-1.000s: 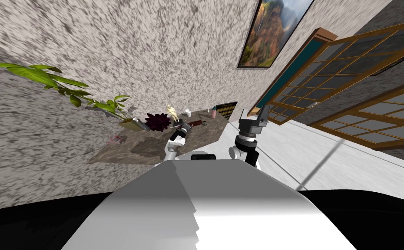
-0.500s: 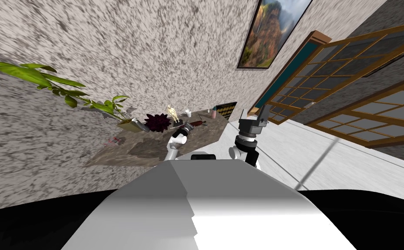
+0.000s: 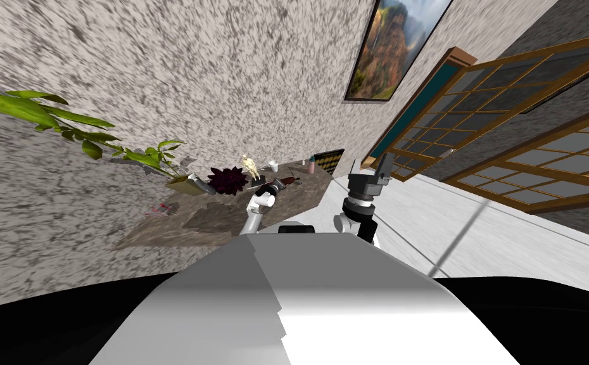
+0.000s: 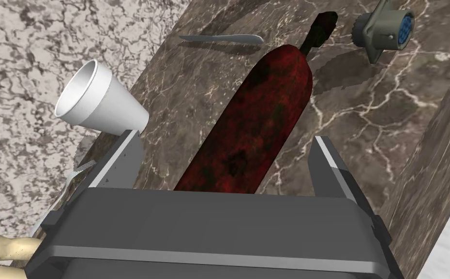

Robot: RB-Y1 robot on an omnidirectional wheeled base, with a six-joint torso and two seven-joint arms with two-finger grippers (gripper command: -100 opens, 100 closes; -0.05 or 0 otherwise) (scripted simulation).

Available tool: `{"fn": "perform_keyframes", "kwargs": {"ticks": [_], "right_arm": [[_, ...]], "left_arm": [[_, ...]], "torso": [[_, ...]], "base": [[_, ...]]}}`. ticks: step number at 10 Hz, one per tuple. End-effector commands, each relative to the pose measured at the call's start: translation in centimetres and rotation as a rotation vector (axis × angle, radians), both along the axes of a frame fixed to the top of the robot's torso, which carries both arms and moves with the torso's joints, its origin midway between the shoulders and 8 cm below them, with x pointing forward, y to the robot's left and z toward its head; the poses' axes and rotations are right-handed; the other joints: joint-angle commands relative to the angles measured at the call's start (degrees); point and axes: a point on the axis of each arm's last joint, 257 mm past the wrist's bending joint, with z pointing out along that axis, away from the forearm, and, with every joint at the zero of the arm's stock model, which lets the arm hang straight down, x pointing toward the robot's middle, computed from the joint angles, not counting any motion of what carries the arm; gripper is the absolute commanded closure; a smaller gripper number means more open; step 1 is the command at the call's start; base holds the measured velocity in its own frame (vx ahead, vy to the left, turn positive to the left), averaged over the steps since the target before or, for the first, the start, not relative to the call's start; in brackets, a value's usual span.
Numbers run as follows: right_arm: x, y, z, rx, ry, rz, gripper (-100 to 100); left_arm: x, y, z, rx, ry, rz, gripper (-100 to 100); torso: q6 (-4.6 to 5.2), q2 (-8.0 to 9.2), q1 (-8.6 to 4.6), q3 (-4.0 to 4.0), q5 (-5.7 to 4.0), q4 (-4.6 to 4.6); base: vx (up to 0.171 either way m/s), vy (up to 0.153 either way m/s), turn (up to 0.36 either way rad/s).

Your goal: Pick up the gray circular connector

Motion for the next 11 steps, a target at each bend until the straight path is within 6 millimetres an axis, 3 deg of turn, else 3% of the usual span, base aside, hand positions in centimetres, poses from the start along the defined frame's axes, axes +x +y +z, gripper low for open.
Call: {"fn": "perform_keyframes", "kwargs": {"ticks": [1,11], "right_arm": [[0.0,0.0,0.0,0.000,0.000,0.000,0],[0.0,0.0,0.0,0.000,0.000,0.000,0]], "left_arm": [[-0.1,-0.6,-0.9,0.005,0.042,-0.011,-100],[-0.4,-5.0,-4.2,0.061,0.271,-0.101,-100]], "torso": [[0.00,0.00,0.00,0.00,0.00,0.00],[-0.01,-0.05,-0.13,-0.03,-0.03,-0.02]], "base": [[0.036,-0.014,-0.019],[0.045,-0.037,-0.024]]}}
